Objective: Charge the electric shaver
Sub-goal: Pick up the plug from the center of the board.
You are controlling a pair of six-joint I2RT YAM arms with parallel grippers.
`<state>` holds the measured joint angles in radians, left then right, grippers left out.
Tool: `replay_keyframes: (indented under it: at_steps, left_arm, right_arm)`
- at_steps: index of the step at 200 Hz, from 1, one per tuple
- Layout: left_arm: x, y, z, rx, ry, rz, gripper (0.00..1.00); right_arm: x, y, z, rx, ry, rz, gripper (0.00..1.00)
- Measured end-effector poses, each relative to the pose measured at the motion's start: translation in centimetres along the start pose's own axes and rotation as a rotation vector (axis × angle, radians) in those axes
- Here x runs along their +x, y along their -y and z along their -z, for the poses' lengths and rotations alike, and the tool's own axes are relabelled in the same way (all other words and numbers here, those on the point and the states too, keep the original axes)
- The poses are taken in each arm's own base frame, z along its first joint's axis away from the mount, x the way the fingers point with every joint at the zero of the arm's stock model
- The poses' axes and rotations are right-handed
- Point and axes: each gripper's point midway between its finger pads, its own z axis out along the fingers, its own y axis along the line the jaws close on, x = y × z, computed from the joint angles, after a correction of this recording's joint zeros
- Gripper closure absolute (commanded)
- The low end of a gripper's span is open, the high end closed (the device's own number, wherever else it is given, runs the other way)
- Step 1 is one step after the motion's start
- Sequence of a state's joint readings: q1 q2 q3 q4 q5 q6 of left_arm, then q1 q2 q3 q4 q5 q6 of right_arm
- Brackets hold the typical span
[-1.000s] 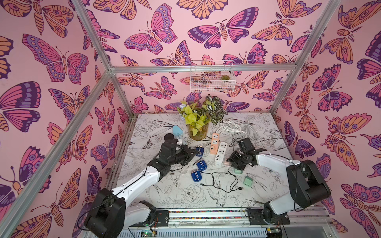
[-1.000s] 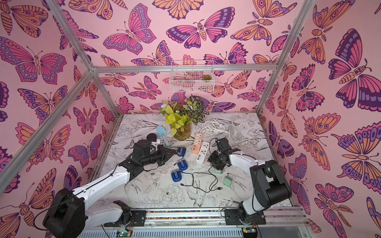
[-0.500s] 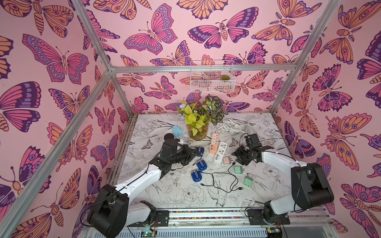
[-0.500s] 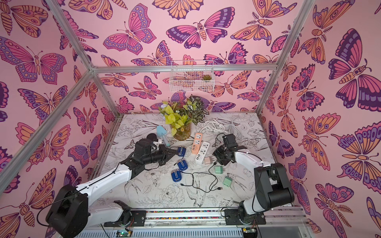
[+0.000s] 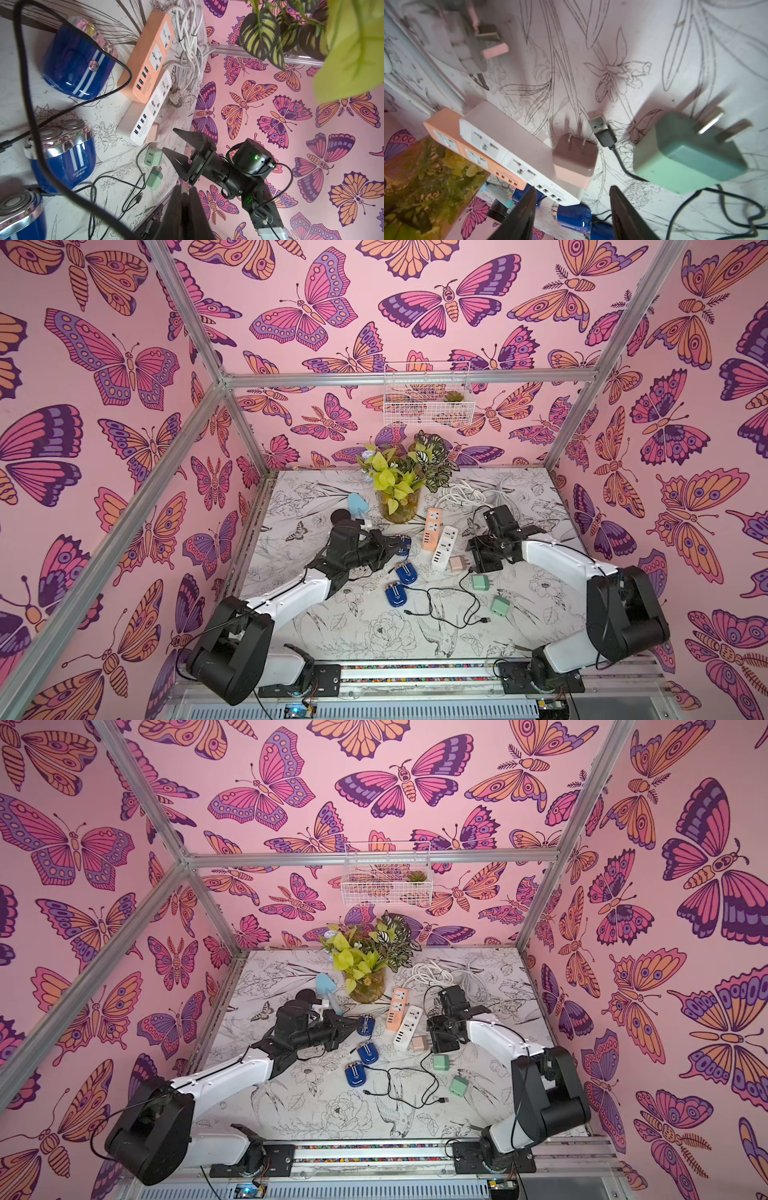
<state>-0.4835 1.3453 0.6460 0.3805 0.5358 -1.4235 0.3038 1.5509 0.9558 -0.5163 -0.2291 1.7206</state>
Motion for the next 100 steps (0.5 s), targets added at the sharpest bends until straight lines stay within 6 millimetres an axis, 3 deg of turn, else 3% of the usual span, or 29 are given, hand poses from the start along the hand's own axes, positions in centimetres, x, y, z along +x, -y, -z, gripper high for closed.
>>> replay_keyframes:
  at_steps: [100]
  left_arm:
    - [-0.1,0.2,0.0,0.014,0.003,-0.005,1.00]
  right_arm:
    - [0.4,0.5,-4.4,0.155,-0.047,-0.120,0.38]
